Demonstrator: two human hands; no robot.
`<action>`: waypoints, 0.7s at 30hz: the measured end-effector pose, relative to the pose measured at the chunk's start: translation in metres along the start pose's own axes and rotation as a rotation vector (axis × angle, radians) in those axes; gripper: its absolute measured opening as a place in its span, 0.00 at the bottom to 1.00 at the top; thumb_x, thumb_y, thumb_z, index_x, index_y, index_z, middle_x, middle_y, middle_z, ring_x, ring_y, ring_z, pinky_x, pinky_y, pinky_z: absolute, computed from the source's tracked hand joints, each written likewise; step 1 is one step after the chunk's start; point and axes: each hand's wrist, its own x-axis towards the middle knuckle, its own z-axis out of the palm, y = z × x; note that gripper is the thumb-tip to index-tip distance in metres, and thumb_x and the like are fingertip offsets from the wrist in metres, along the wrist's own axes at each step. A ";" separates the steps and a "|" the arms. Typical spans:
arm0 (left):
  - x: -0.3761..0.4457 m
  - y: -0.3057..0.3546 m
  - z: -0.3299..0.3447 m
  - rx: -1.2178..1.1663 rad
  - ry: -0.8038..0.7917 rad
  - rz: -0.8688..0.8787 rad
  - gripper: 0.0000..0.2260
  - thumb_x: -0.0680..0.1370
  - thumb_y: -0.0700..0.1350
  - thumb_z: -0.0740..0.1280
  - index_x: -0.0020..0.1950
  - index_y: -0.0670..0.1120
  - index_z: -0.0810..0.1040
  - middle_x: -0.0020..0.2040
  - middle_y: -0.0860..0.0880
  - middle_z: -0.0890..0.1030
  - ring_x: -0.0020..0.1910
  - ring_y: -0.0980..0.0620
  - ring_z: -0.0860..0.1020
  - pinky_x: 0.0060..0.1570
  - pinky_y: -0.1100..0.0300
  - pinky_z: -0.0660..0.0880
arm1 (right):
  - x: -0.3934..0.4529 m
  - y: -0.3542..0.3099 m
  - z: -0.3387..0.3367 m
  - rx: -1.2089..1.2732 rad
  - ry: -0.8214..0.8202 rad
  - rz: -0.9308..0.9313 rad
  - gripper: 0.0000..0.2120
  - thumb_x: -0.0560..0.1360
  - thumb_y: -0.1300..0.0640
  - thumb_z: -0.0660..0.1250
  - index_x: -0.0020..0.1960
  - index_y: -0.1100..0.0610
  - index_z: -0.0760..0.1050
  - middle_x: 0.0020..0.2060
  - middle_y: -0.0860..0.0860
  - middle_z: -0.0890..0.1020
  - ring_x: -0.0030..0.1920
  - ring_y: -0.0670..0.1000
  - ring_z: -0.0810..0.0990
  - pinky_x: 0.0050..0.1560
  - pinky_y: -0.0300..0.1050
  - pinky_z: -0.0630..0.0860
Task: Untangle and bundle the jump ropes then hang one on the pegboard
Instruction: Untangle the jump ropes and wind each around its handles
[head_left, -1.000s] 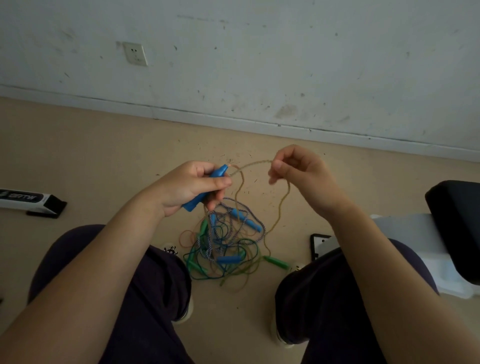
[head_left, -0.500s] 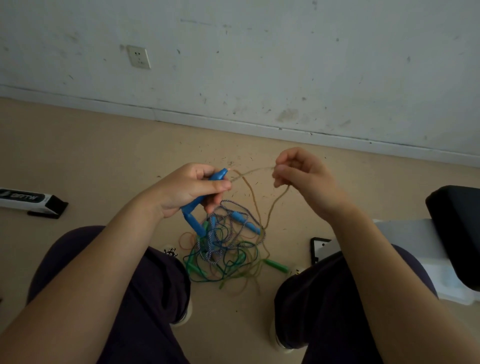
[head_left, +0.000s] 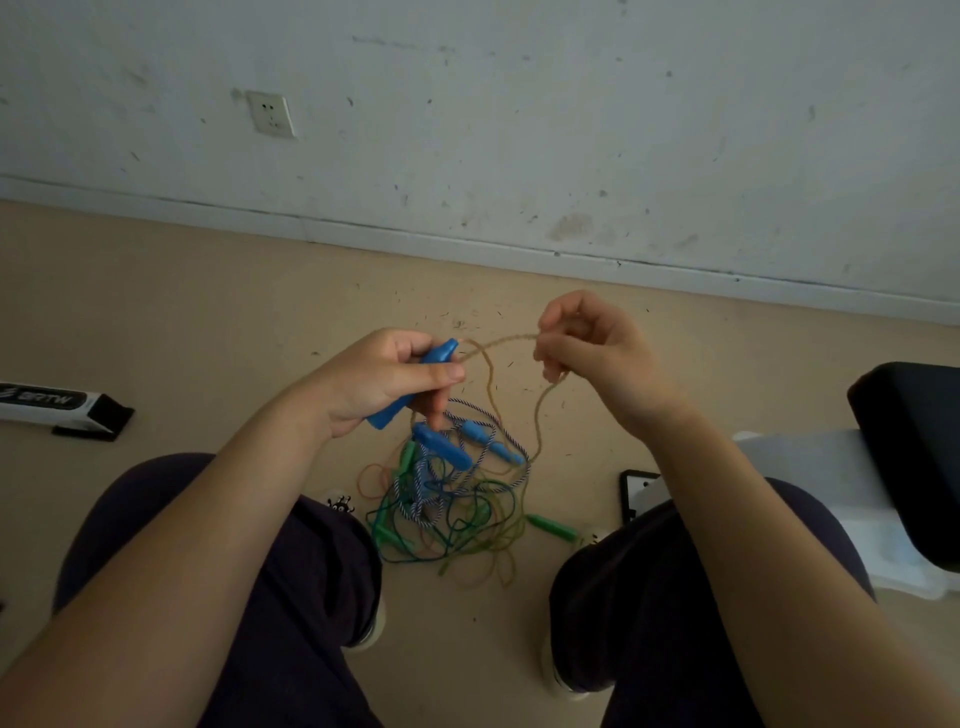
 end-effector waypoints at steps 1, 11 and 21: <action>0.001 -0.001 0.002 0.006 -0.007 0.001 0.11 0.74 0.48 0.71 0.46 0.40 0.78 0.34 0.46 0.82 0.32 0.48 0.81 0.39 0.57 0.79 | -0.001 0.001 0.004 -0.012 -0.060 -0.003 0.07 0.71 0.62 0.71 0.47 0.54 0.78 0.35 0.51 0.82 0.32 0.50 0.77 0.39 0.44 0.76; 0.002 -0.002 0.002 -0.018 -0.019 0.012 0.10 0.74 0.48 0.71 0.48 0.41 0.79 0.36 0.47 0.83 0.38 0.48 0.83 0.44 0.60 0.80 | 0.000 0.002 0.004 -0.052 0.012 -0.021 0.04 0.78 0.63 0.68 0.47 0.55 0.79 0.32 0.48 0.77 0.32 0.48 0.73 0.37 0.41 0.73; 0.001 -0.002 0.006 -0.024 -0.082 -0.021 0.13 0.73 0.47 0.72 0.55 0.44 0.79 0.39 0.48 0.83 0.37 0.48 0.81 0.42 0.56 0.81 | -0.002 0.007 0.022 -0.183 -0.113 0.035 0.02 0.76 0.61 0.70 0.47 0.55 0.81 0.36 0.46 0.80 0.35 0.44 0.75 0.38 0.41 0.75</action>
